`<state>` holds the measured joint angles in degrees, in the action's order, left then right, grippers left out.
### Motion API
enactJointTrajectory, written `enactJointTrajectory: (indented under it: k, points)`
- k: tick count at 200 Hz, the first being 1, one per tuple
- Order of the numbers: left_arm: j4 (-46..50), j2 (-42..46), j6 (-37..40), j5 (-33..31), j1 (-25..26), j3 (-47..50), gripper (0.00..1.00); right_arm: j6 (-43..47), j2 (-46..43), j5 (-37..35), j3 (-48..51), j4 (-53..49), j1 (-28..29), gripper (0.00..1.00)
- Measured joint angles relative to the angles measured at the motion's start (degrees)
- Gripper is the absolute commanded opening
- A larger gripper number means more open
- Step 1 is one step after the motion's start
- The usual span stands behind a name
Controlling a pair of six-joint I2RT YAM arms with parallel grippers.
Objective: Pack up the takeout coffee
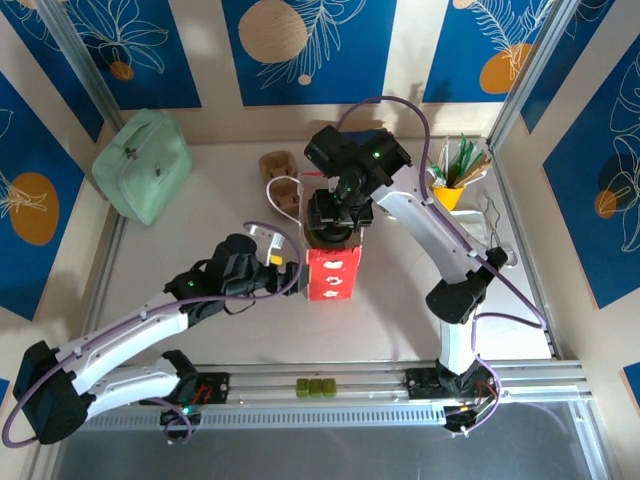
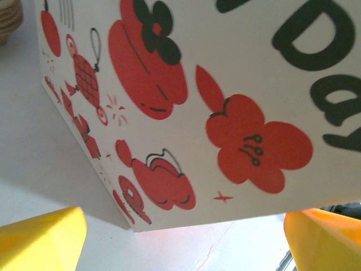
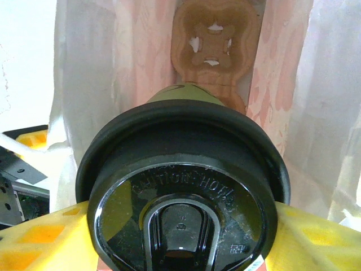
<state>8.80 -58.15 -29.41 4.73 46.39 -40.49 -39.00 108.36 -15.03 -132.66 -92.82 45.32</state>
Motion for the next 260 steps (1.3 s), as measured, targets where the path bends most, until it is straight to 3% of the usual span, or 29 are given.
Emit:
enactJointTrajectory:
  k: [111,194,260]
  points:
    - [-7.8,-6.3,3.0,-0.9,7.4,0.0,0.90,1.5,0.7,0.0,0.7,0.0,-1.9,0.66]
    - [-10.1,-8.9,4.5,-1.0,10.1,-0.1,0.90,2.4,2.6,0.3,0.1,0.0,-1.9,0.65]
    - [-5.7,0.3,6.3,-3.7,10.1,0.6,0.92,3.3,2.8,0.4,0.1,0.0,-1.2,0.66]
